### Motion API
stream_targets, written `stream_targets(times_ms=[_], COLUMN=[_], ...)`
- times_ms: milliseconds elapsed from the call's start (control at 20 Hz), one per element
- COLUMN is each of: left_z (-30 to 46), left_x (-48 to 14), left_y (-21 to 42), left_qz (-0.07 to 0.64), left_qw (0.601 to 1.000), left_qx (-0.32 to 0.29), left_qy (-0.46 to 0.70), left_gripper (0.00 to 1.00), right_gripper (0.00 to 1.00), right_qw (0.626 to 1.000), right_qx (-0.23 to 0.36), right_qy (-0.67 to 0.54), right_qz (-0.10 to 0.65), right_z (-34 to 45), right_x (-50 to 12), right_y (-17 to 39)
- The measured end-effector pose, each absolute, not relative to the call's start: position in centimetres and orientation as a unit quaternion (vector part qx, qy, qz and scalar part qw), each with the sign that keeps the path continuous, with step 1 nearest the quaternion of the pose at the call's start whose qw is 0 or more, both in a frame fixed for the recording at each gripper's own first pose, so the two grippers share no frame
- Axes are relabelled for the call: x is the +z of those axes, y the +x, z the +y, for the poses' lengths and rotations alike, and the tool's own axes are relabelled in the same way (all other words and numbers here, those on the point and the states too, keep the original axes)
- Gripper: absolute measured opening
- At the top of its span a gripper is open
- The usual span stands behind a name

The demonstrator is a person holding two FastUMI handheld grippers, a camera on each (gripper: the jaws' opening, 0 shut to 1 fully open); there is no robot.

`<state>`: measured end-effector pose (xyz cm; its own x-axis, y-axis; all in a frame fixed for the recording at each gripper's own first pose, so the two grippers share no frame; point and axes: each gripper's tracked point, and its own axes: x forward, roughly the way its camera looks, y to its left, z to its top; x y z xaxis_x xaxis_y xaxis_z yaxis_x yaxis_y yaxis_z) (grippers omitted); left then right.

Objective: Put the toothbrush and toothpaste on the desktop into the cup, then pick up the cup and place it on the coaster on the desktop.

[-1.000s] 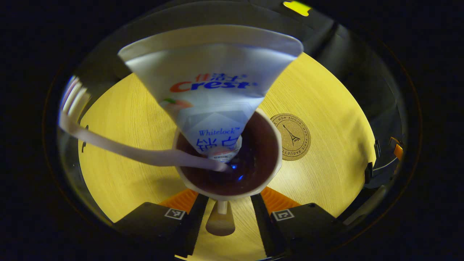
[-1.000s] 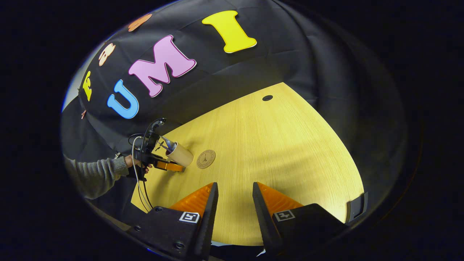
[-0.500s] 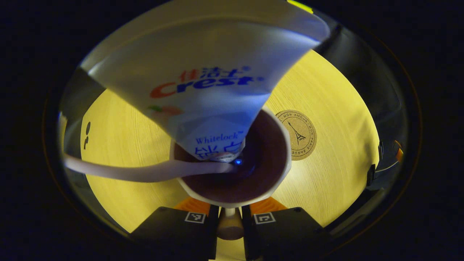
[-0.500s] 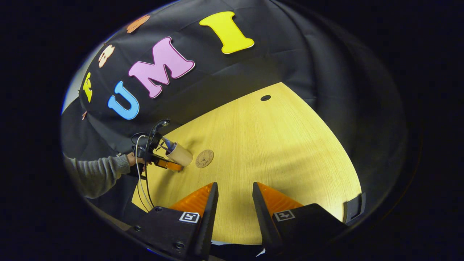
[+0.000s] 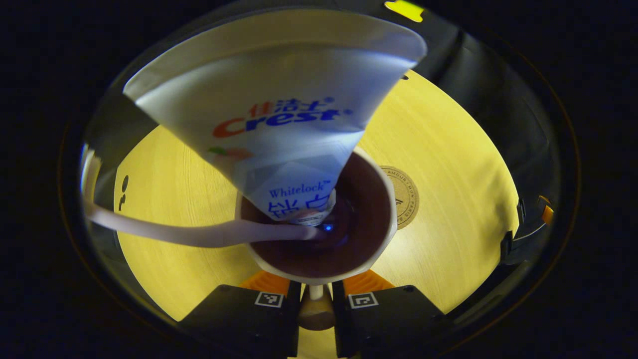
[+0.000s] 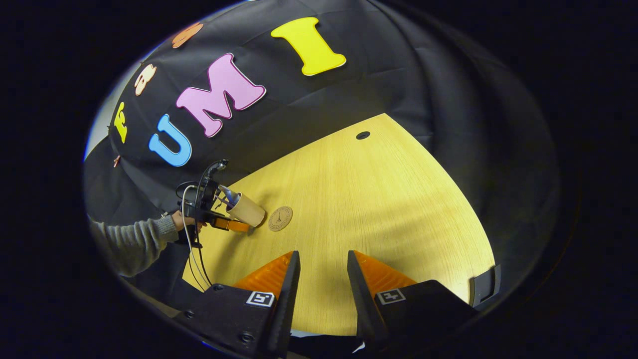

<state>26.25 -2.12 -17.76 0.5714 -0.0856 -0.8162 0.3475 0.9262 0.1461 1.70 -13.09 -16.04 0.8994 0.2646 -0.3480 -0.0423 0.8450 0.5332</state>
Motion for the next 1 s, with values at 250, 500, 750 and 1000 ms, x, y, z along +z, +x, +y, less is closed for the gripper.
stream_targets(times_ms=[250,500,750,1000], left_z=[-4.5,-7.5,-10.4,-10.8], left_x=[-17.5,-18.2,-18.6,-19.0], left_y=[26.0,26.0,26.3,26.2], left_qz=[0.443,0.441,0.439,0.448], left_qw=[0.873,0.869,0.865,0.856], left_qx=[-0.133,-0.146,-0.159,-0.159], left_qy=[0.158,0.173,0.184,0.202], left_gripper=[0.33,0.38,0.38,0.38], right_gripper=[0.59,0.59,0.59,0.59], right_qw=[0.937,0.938,0.937,0.936], right_qx=[0.084,0.078,0.073,0.066], right_qy=[0.269,0.268,0.272,0.278], right_qz=[0.207,0.206,0.206,0.206], right_z=[-13.3,-14.4,-15.1,-15.9], right_x=[-16.1,-16.2,-16.1,-16.4], right_y=[1.2,0.5,0.4,0.4])
